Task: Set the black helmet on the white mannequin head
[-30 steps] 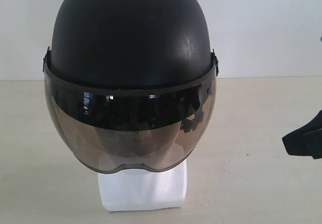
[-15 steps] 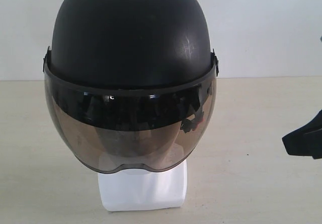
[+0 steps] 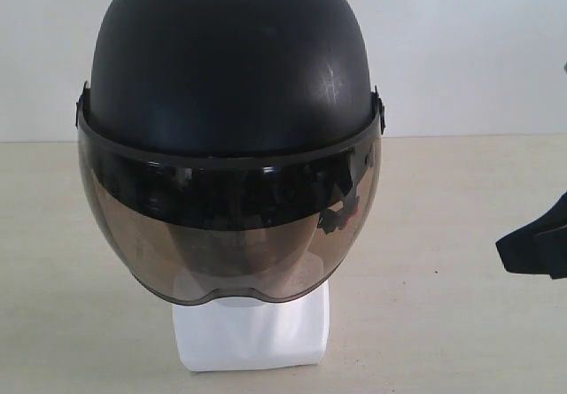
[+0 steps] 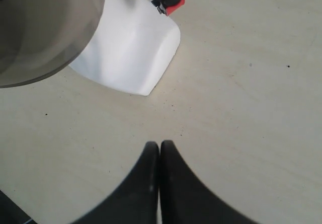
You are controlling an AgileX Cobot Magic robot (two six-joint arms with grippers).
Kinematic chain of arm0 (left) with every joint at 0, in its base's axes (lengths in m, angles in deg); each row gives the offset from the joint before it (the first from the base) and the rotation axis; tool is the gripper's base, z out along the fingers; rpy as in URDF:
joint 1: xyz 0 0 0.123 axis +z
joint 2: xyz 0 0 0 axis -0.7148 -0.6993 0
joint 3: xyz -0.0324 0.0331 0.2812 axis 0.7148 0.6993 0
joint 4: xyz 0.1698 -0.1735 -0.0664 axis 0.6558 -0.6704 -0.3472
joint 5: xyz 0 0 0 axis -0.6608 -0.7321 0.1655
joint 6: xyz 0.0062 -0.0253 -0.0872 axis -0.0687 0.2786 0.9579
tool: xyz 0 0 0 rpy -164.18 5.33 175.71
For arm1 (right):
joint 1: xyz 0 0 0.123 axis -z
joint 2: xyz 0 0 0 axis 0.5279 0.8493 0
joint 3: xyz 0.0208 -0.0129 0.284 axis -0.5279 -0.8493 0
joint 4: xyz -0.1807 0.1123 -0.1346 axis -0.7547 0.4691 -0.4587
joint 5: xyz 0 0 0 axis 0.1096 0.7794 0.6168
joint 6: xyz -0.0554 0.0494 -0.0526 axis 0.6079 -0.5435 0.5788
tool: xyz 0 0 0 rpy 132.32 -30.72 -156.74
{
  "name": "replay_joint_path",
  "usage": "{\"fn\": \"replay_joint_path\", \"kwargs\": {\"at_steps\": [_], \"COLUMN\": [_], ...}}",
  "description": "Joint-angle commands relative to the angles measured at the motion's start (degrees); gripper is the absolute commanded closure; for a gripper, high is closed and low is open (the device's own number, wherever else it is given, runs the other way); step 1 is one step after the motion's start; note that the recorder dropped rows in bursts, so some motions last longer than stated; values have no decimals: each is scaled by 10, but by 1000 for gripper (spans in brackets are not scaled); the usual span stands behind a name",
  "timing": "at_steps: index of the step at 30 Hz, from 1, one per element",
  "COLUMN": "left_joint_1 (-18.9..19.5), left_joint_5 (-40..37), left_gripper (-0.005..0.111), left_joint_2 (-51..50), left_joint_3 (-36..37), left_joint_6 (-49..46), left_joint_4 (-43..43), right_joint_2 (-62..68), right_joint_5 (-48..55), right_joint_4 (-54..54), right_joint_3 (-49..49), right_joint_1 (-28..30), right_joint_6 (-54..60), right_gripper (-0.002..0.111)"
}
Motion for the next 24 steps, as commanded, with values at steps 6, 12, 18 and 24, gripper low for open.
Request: {"fn": "replay_joint_path", "kwargs": {"at_steps": [6, 12, 18, 24], "left_joint_1": [5, 5, 5, 5], "left_joint_5": [78, -45, -109, -109], "left_gripper": [94, 94, 94, 94], "left_joint_2": [1, 1, 1, 1], "left_joint_3": [112, 112, 112, 112], "left_joint_6": [10, 10, 10, 10], "left_joint_4": [-7, -4, -2, -2], "right_joint_2": [-5, -5, -5, -5], "right_joint_5": [2, 2, 2, 2], "right_joint_4": [1, 1, 1, 1], "right_joint_3": [-2, -2, -2, -2], "right_joint_1": [2, 2, 2, 2], "right_joint_6": [1, 1, 1, 1], "right_gripper": [109, 109, 109, 109]}}
